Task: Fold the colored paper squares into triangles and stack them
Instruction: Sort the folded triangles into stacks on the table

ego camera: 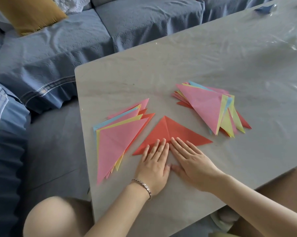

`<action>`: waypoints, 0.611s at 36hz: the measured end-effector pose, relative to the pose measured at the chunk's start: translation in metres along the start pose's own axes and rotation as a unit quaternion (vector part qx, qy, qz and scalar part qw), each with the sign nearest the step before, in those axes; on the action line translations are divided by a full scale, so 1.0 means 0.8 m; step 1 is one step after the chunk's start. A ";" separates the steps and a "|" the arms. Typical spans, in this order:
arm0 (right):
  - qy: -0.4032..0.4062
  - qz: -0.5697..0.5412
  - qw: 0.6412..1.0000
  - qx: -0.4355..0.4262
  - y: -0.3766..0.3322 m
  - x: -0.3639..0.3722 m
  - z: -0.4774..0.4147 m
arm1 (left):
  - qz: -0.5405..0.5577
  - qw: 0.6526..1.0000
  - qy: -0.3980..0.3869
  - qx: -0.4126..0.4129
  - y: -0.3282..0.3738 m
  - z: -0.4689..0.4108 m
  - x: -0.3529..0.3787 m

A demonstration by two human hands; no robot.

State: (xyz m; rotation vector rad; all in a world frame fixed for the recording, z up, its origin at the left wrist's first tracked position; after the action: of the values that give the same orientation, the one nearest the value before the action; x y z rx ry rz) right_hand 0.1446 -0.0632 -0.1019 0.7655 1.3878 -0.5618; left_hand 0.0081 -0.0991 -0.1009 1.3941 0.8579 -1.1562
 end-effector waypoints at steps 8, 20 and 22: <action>-0.025 0.033 0.999 0.028 0.023 0.000 0.013 | -0.019 0.999 -0.031 -0.031 -0.012 0.015 0.001; -0.045 0.040 0.993 0.103 0.079 0.004 0.048 | 0.013 0.992 -0.034 -0.123 -0.032 0.028 0.001; -0.059 0.035 0.991 0.116 0.078 0.003 0.047 | 0.026 0.988 -0.035 -0.146 -0.034 0.031 -0.002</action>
State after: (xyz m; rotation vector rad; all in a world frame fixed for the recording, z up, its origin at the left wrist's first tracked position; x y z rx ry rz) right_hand 0.2163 -0.0514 -0.0944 0.9487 1.1952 -0.7090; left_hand -0.0228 -0.1190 -0.1060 1.1233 0.8948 -0.9894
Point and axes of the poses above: each hand's wrist, its own z-axis away from the middle knuckle, its own x-axis out of the palm, y = z × x, the point moved 3 cm from there along -z, towards the middle knuckle, and after that the axes turned 12 degrees about z, right-handed, at the moved point
